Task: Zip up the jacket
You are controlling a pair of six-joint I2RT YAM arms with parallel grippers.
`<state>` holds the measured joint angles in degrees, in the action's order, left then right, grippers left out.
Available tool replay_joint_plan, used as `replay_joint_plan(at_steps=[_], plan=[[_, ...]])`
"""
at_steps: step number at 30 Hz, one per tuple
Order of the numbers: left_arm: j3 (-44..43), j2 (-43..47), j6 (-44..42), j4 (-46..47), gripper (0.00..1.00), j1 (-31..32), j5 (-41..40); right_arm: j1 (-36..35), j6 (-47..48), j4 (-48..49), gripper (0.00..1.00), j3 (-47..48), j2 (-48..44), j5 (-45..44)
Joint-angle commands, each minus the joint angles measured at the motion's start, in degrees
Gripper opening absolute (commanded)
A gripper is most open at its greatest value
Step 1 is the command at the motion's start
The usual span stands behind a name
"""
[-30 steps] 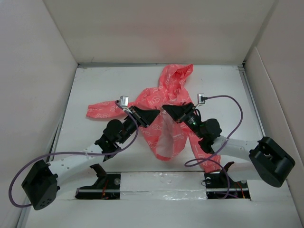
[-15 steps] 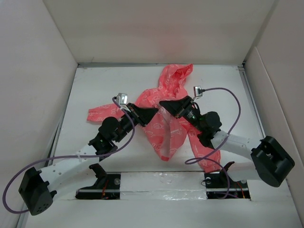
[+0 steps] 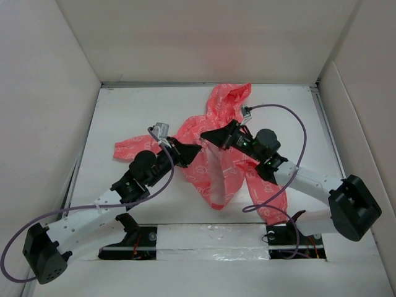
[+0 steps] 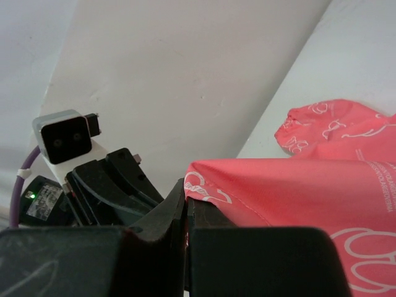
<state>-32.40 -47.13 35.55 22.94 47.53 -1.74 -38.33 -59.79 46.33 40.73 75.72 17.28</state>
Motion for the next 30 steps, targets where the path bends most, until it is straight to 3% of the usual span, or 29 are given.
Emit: replay_joint_plan(at_steps=[1, 6, 14, 20, 24, 30], plan=[[0.9, 1.9, -0.6, -7.3, 0.00, 1.5, 7.0, 2.5, 0.1, 4.6, 0.00, 3.8, 0.7, -4.6], [1.5, 2.5, -0.4, -8.9, 0.00, 1.5, 6.8, 2.5, 0.2, 5.4, 0.00, 1.5, -0.1, -2.3], [1.0, 3.1, -0.7, -10.1, 0.00, 1.5, 6.8, 2.5, 1.6, 2.7, 0.48, -4.2, -6.1, -0.5], [-0.5, 3.4, -1.9, -11.9, 0.00, 1.5, 7.5, 3.0, 4.4, -4.4, 0.71, -7.1, -11.3, 5.0], [-1.3, 3.7, -2.7, -13.0, 0.00, 1.5, 7.5, 3.0, 8.4, -14.4, 0.77, -7.3, -15.1, 9.9], [-1.0, 4.2, -2.4, -12.8, 0.00, 1.5, 7.8, 3.0, 8.7, -17.3, 0.82, -11.0, -18.2, 14.2]])
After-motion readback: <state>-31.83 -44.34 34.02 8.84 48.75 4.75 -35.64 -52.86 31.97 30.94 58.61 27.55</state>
